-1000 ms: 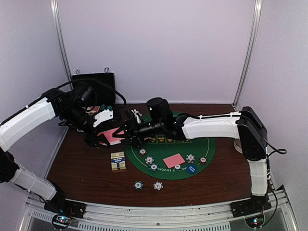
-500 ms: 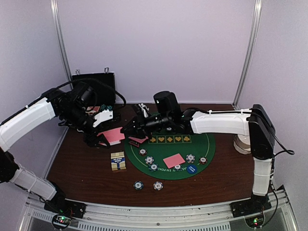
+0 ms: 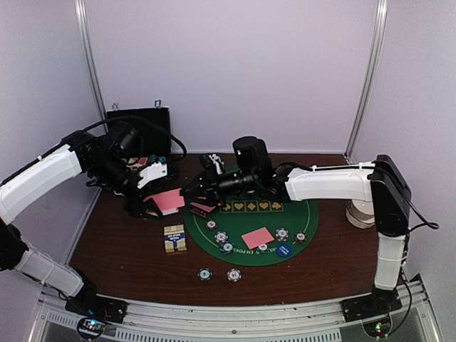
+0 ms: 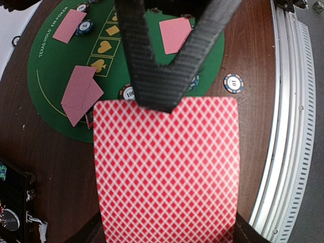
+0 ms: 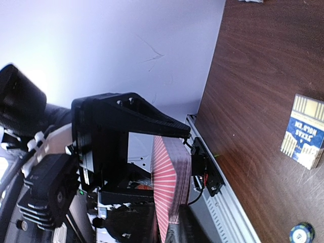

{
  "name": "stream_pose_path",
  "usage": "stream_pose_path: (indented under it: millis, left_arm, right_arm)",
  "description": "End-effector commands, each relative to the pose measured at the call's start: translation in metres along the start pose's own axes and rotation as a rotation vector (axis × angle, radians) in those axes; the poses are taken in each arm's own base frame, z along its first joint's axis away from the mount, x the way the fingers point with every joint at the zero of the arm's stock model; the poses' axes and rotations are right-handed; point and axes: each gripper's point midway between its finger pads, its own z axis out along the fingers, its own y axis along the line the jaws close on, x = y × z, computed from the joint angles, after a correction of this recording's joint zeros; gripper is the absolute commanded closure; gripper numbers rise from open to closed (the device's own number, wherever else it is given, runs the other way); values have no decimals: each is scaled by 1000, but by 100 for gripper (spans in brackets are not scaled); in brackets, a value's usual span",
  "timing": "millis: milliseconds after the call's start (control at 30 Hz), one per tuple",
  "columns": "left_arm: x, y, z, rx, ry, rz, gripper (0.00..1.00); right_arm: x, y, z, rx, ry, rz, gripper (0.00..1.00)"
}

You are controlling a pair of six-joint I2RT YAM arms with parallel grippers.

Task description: Distribute texas hold em gaming equipment

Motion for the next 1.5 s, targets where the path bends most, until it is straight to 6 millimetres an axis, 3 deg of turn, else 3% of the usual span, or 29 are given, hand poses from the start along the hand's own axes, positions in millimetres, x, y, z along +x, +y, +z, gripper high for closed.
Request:
stream_pose_path:
  millis: [0, 67, 167, 467, 667, 800, 867, 1033, 1167, 1333, 1467]
  left_arm:
    - [-11, 2, -11, -28, -47, 22, 100]
    - [-11, 3, -11, -30, -48, 24, 100]
    - [-12, 3, -11, -28, -50, 24, 100]
    - [-10, 4, -10, -32, -42, 24, 100]
    - [-11, 5, -10, -33, -39, 23, 100]
    - [-10, 6, -10, -38, -36, 24, 100]
    - [-9, 6, -10, -42, -32, 26, 100]
    - [-7, 7, -10, -50, -26, 28, 100]
    - [-5, 9, -8, -56, -13, 26, 100]
    - [-5, 8, -8, -55, -11, 25, 100]
    - [-4, 8, -8, -53, -13, 24, 100]
  right_arm:
    - [0, 26, -11, -56, -9, -30, 70]
    - [3, 23, -9, -52, -3, -28, 61]
    - [7, 21, -4, -50, 13, -26, 60]
    - [13, 25, 6, -77, 49, -12, 77]
    - [15, 29, 5, -82, 68, -21, 84]
    - [12, 30, 2, -79, 65, -26, 99]
    - [7, 32, -3, -86, 53, -25, 100]
    - [-16, 36, -28, -92, -4, -36, 100]
    - [-45, 29, -62, -79, -83, -36, 100]
    - [-83, 0, -113, 15, -186, -28, 100]
    - [-113, -40, -149, 112, -255, -4, 100]
